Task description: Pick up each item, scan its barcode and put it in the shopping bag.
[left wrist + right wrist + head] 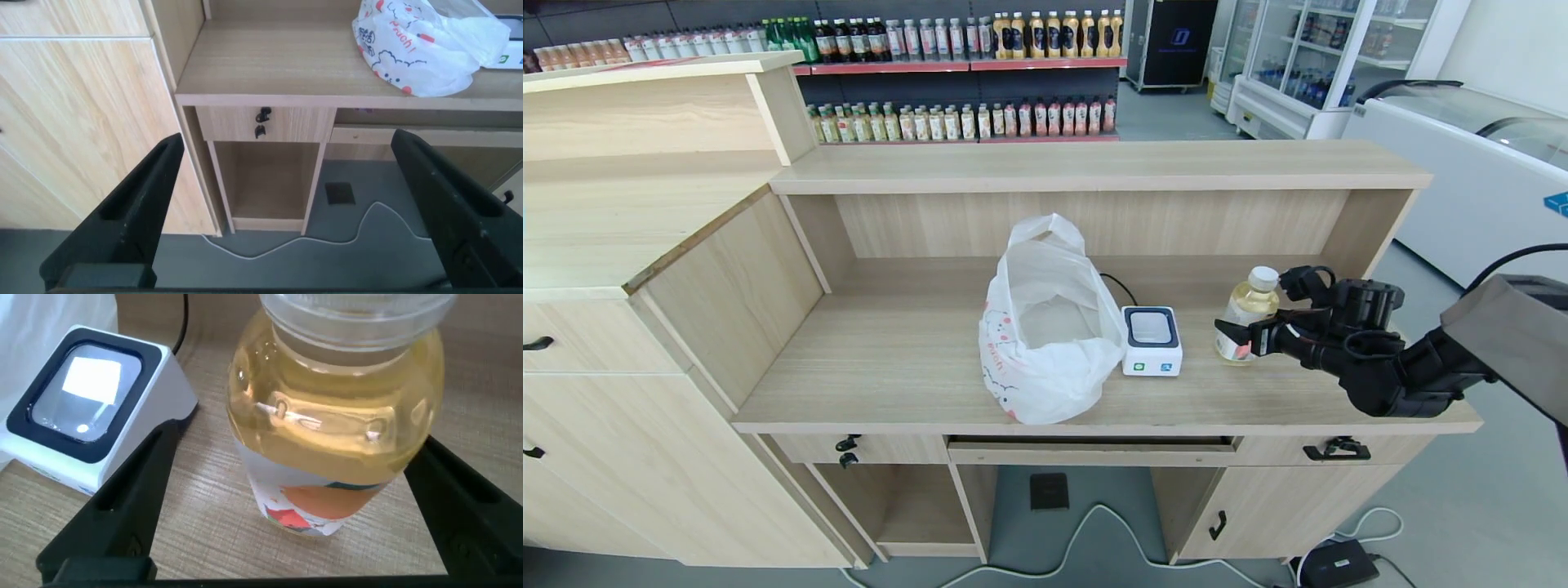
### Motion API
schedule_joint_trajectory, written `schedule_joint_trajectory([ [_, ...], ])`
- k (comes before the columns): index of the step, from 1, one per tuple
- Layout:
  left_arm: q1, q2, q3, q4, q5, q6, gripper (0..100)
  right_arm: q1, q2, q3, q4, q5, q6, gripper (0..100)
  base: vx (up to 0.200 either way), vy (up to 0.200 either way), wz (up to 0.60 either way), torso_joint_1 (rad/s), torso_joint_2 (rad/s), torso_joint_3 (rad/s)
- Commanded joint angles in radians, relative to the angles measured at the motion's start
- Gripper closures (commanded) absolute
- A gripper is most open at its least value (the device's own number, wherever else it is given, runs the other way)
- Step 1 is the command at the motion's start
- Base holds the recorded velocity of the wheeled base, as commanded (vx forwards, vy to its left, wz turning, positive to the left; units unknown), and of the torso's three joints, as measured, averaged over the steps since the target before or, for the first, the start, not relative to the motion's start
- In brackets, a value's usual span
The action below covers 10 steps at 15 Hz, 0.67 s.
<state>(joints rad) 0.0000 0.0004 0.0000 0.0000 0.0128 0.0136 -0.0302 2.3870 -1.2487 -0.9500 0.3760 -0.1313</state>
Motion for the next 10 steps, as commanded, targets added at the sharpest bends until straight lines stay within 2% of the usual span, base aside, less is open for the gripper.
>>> schedule_joint_trajectory([
  [1,0.000,0.000,0.000,0.000,0.001,0.000,0,0.015,0.029,-0.024,-0.001,0.000,-0.001,0,0.000,0.000,0.00,0.000,0.00,0.000],
  [5,0.000,0.000,0.000,0.000,0.001,0.000,0,0.033,0.075,-0.089,0.002,-0.042,0.005,0,0.000,0.000,0.00,0.000,0.00,0.000],
  [10,0.000,0.000,0.000,0.000,0.000,0.000,0,0.033,0.083,-0.130,0.005,-0.034,0.012,0,0.000,0.000,0.00,0.000,0.00,0.000],
])
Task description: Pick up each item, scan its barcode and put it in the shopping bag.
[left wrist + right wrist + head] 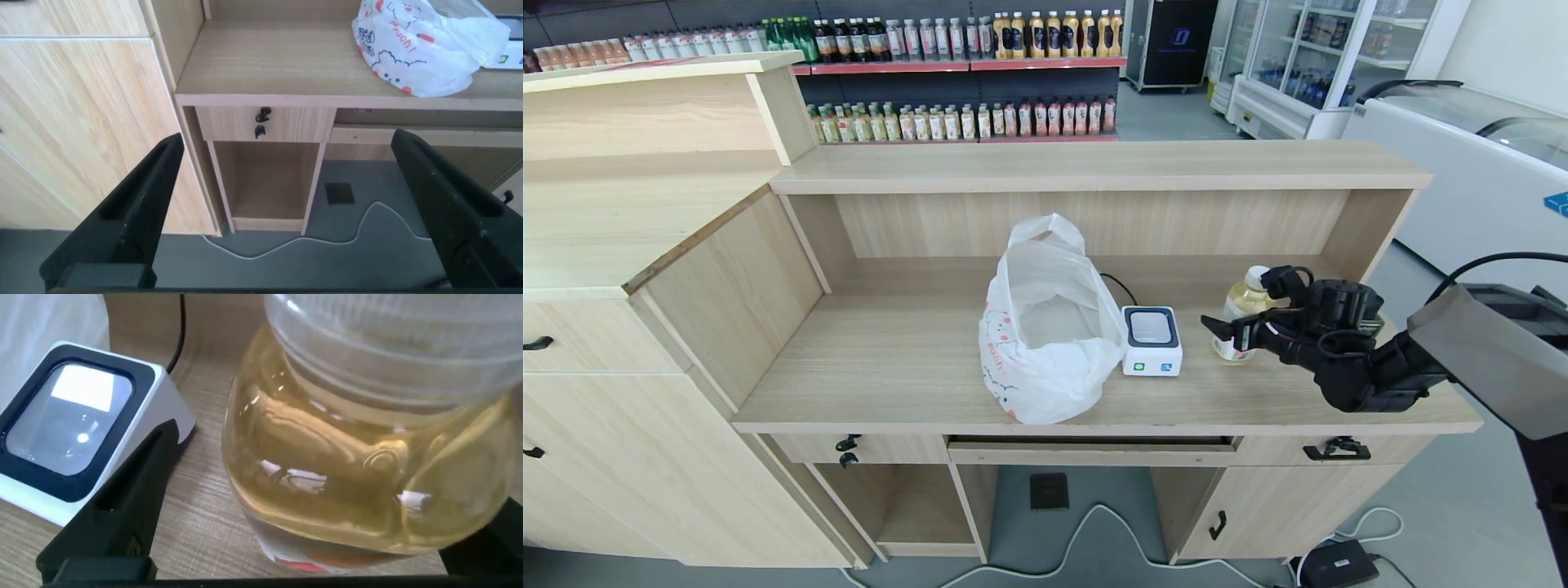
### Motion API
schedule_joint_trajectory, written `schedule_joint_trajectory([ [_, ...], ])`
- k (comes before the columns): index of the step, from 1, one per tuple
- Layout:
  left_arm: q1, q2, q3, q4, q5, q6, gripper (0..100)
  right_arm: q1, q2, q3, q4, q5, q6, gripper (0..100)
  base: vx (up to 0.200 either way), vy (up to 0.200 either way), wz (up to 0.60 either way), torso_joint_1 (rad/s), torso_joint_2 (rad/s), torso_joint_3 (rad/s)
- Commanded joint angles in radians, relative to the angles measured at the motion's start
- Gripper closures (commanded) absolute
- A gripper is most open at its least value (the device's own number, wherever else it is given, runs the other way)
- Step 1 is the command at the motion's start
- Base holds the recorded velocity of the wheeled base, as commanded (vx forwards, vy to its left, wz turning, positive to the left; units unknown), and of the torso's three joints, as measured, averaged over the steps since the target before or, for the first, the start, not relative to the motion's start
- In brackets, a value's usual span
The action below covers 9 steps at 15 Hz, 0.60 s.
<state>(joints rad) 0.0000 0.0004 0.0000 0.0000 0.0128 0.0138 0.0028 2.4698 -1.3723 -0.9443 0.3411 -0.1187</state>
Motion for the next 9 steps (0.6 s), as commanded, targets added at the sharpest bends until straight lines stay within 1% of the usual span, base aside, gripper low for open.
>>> schedule_joint_trajectory([
  [1,0.000,0.000,0.000,0.000,0.001,0.000,0,0.000,-0.003,-0.011,0.002,0.004,0.004,0,0.000,0.000,0.00,0.000,0.00,0.000],
  [6,0.000,0.000,0.000,0.000,0.001,0.000,0,0.000,0.011,-0.028,-0.005,0.027,0.004,0,0.000,0.000,0.00,0.000,0.00,0.000],
  [7,0.000,0.000,0.000,0.000,0.001,0.000,0,0.000,0.011,-0.028,-0.005,0.027,0.004,100,0.000,0.000,0.00,0.000,0.00,0.000],
  [9,0.000,0.000,0.000,0.000,0.000,0.000,0,0.000,0.031,-0.054,-0.004,0.027,0.004,100,0.000,0.000,0.00,0.000,0.00,0.000],
])
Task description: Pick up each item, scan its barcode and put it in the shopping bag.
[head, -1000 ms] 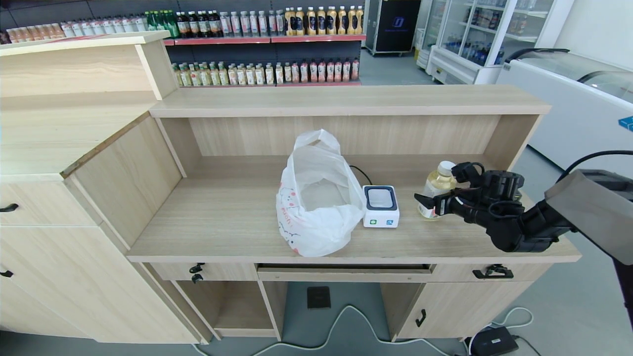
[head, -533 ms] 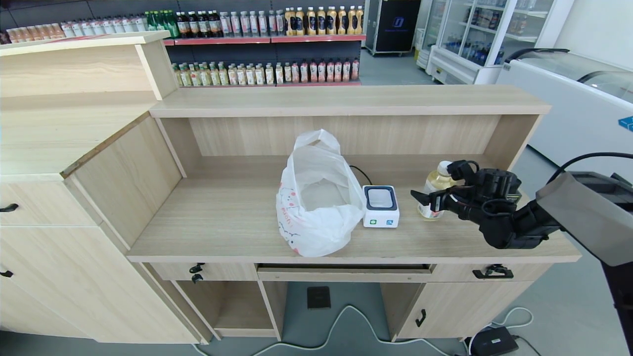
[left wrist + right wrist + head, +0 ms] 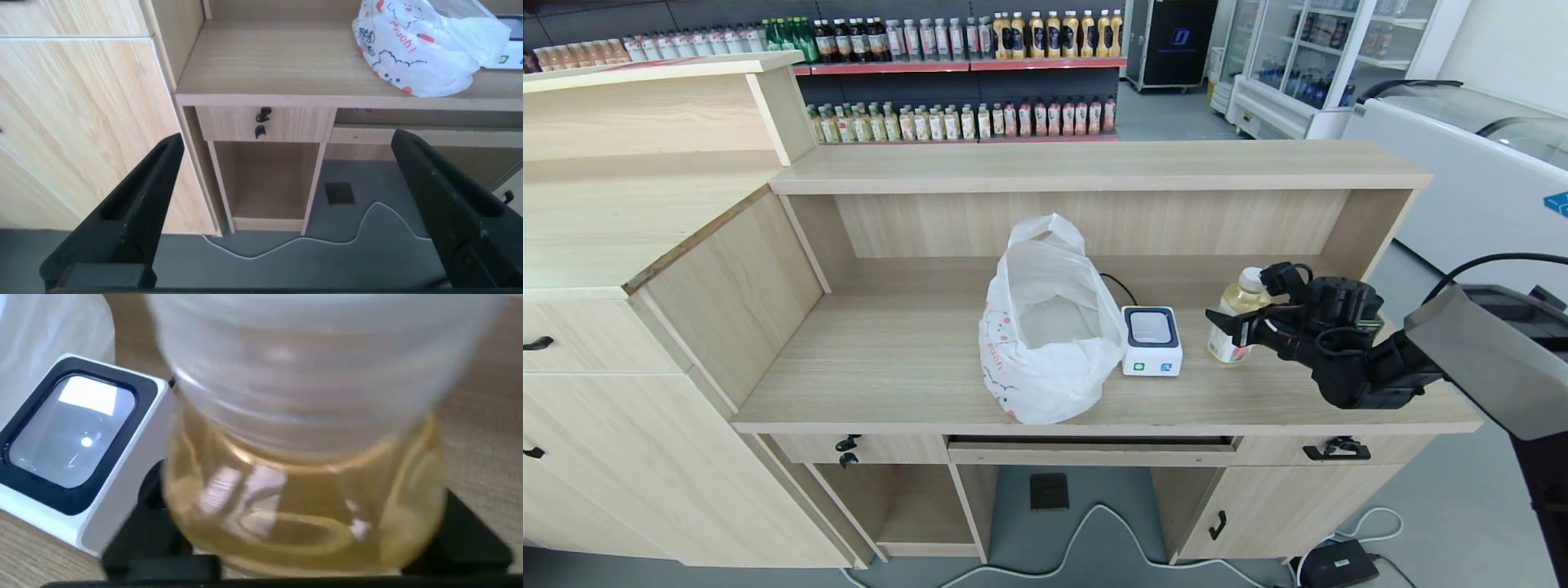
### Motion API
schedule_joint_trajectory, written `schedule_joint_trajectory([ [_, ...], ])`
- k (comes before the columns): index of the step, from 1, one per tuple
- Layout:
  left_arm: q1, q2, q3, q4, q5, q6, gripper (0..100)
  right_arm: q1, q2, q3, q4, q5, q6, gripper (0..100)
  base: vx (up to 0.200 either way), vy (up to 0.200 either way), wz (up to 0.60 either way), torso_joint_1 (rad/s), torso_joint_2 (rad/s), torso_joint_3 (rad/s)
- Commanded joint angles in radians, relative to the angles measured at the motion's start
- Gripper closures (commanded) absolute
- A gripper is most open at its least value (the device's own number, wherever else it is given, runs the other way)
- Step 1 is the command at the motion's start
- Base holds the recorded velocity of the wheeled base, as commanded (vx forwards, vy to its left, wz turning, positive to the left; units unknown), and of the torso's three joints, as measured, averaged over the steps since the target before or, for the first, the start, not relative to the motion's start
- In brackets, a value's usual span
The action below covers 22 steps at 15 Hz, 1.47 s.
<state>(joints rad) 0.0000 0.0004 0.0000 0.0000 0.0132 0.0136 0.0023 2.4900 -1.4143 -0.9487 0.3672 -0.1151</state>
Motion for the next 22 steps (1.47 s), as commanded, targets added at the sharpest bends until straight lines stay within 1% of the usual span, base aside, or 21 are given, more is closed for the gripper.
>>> schedule_joint_trajectory([
  [1,0.000,0.000,0.000,0.000,0.001,0.000,0,0.001,0.017,-0.025,0.001,0.001,-0.001,100,0.000,0.000,0.00,0.000,0.00,0.000],
  [8,0.000,0.000,0.000,0.000,0.001,0.000,0,-0.002,-0.008,-0.012,0.001,-0.007,-0.006,100,0.000,0.000,0.00,0.000,0.00,0.000],
  [10,0.000,0.000,0.000,0.000,0.001,0.000,0,-0.004,-0.040,0.014,0.002,0.001,0.002,100,0.000,0.000,0.00,0.000,0.00,0.000],
  [11,0.000,0.000,0.000,0.000,0.001,0.000,0,-0.002,-0.082,0.044,0.007,0.013,0.034,100,0.000,0.000,0.00,0.000,0.00,0.000],
  [14,0.000,0.000,0.000,0.000,0.001,0.000,0,-0.012,-0.220,0.115,0.007,0.090,0.127,100,0.000,0.000,0.00,0.000,0.00,0.000],
  [17,0.000,0.000,0.000,0.000,-0.001,0.000,0,-0.051,-0.372,0.205,0.008,0.203,0.241,100,0.000,0.000,0.00,0.000,0.00,0.000],
  [19,0.000,0.000,0.000,0.000,-0.001,0.000,0,-0.064,-0.454,0.227,0.008,0.286,0.319,100,0.000,0.000,0.00,0.000,0.00,0.000],
  [20,0.000,0.000,0.000,0.000,0.001,0.000,0,-0.065,-0.508,0.233,0.007,0.357,0.391,100,0.000,0.000,0.00,0.000,0.00,0.000],
  [22,0.000,0.000,0.000,0.000,0.001,0.000,0,-0.059,-0.608,0.276,-0.001,0.440,0.542,100,0.000,0.000,0.00,0.000,0.00,0.000],
])
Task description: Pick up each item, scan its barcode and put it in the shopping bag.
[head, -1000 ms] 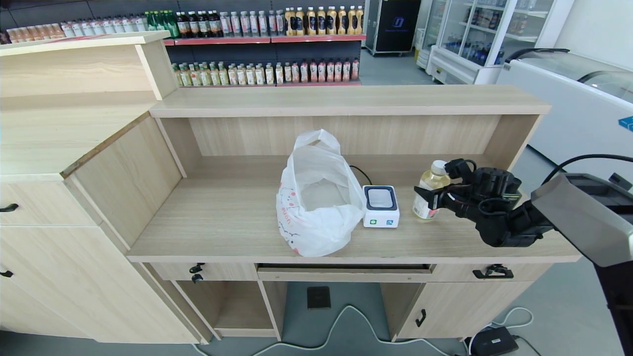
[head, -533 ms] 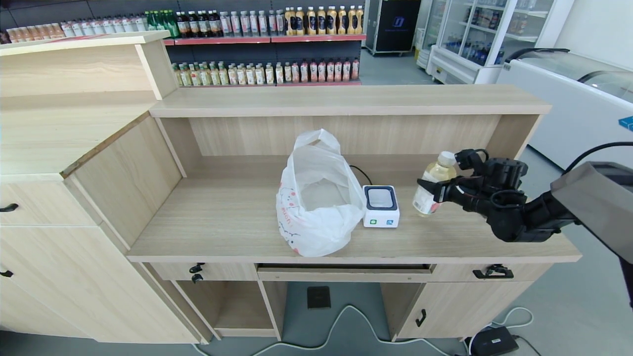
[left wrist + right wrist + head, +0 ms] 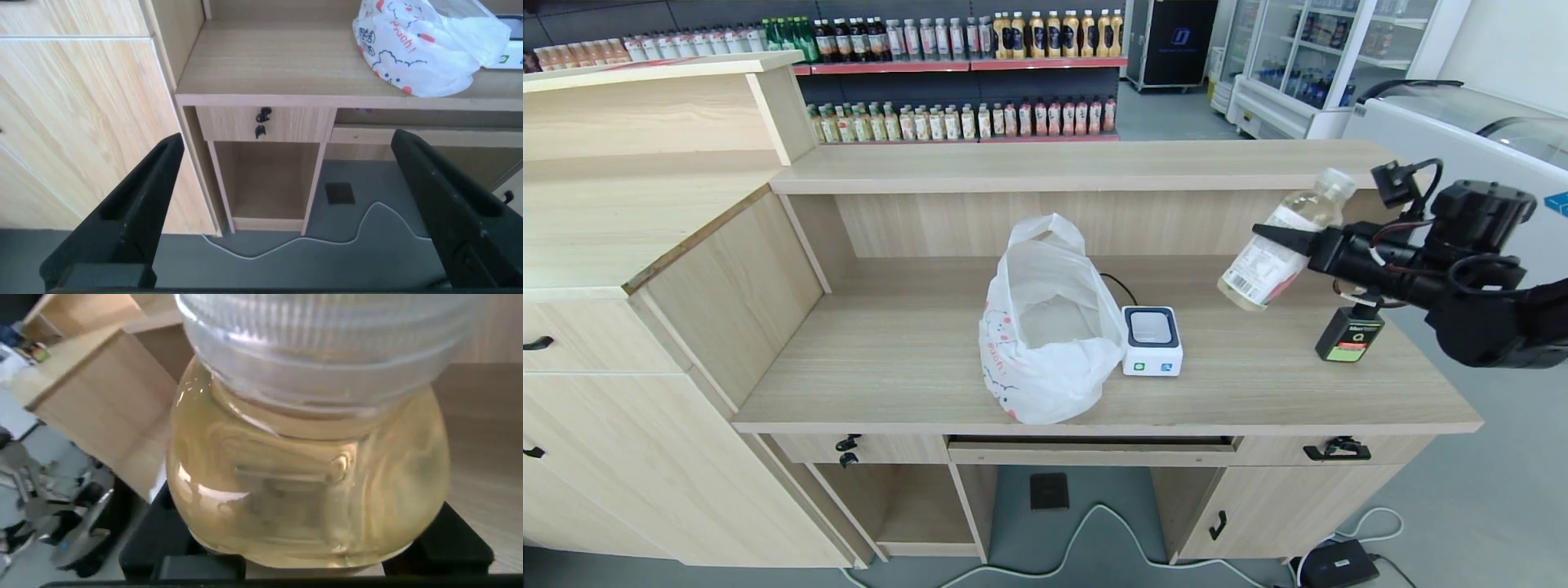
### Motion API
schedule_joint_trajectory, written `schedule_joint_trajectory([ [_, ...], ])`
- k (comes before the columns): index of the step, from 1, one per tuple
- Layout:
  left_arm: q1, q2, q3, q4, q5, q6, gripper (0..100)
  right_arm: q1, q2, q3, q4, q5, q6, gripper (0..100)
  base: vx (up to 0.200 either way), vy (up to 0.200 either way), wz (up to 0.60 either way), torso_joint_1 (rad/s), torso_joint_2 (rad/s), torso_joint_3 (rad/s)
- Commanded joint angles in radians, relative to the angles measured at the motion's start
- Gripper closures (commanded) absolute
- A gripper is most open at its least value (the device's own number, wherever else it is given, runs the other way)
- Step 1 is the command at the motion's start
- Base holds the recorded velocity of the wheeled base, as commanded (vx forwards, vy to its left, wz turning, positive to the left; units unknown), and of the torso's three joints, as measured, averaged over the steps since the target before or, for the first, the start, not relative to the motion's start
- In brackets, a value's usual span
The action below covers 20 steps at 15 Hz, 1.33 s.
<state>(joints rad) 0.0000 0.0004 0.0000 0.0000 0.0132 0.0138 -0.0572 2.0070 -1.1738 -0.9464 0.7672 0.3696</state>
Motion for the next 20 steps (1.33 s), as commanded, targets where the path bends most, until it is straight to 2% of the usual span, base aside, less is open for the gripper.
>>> schedule_joint_trajectory([
  [1,0.000,0.000,0.000,0.000,0.001,0.000,0,0.008,-0.177,0.069,-0.003,0.092,0.092,100,0.000,0.000,0.00,0.000,0.00,0.000],
  [4,0.000,0.000,0.000,0.000,-0.001,0.000,0,0.039,-0.307,0.160,-0.003,0.277,0.172,100,0.000,0.000,0.00,0.000,0.00,0.000],
  [7,0.000,0.000,0.000,0.000,0.001,0.000,0,0.063,-0.384,0.171,-0.003,0.382,0.278,100,0.000,0.000,0.00,0.000,0.00,0.000],
  [14,0.000,0.000,0.000,0.000,-0.001,0.000,0,0.142,-0.487,0.143,-0.008,0.506,0.468,100,0.000,0.000,0.00,0.000,0.00,0.000],
  [17,0.000,0.000,0.000,0.000,0.001,0.000,0,0.165,-0.501,0.138,-0.005,0.509,0.491,100,0.000,0.000,0.00,0.000,0.00,0.000],
  [20,0.000,0.000,0.000,0.000,-0.001,0.000,0,0.209,-0.577,0.172,-0.002,0.508,0.598,100,0.000,0.000,0.00,0.000,0.00,0.000],
])
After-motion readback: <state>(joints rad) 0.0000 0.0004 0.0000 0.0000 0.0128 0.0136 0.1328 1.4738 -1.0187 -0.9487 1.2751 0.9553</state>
